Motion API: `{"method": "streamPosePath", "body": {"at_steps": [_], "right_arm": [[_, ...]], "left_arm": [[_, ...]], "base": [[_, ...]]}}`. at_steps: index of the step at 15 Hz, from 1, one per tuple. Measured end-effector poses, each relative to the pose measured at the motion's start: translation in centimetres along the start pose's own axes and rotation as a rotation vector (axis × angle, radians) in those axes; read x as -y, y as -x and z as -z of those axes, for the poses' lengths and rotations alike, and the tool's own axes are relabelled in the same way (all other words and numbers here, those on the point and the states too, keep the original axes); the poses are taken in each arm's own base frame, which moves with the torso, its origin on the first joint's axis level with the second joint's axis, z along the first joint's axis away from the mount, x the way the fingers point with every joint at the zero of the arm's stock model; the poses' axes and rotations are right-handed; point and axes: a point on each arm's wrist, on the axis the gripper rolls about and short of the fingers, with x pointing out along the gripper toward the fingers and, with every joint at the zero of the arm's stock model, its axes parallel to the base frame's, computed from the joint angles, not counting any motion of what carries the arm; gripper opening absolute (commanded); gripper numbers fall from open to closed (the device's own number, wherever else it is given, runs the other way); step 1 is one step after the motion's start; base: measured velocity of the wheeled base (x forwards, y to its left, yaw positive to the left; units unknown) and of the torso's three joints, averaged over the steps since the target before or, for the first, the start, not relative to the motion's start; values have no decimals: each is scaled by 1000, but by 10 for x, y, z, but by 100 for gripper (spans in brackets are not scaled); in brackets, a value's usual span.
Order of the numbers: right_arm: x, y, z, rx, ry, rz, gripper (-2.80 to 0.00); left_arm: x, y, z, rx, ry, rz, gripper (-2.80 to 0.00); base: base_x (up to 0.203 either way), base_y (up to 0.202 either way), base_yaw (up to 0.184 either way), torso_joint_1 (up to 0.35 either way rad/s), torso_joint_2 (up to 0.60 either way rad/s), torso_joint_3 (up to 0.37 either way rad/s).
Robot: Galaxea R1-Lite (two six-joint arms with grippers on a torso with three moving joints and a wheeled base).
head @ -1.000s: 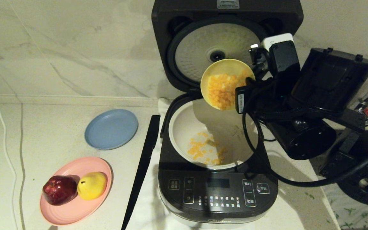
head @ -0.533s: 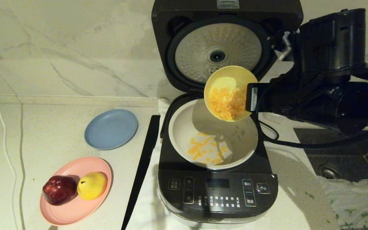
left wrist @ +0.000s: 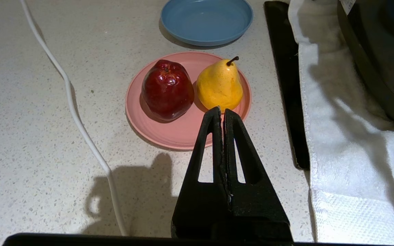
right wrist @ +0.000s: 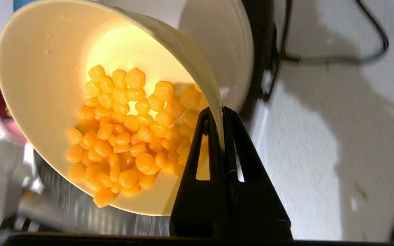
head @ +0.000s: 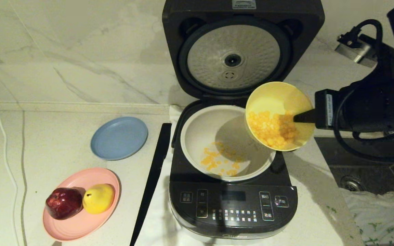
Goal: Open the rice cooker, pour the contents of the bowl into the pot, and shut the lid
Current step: Fill a bowl with water from the tap
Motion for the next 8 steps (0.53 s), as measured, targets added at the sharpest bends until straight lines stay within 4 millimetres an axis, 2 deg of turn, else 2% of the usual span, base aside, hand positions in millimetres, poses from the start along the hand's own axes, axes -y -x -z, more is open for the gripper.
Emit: {"method": "streamPosePath", "body": {"at_steps": [3, 8], "right_arm": [[19, 23, 2, -40, -31, 5, -280], [58, 44, 5, -56, -128, 118, -280]], "left_arm": [[0, 0, 0, 0, 0, 0, -280], [0, 0, 0, 0, 0, 0, -280]], "base": [[0, 0, 0, 0, 0, 0], [0, 0, 0, 0, 0, 0]]}}
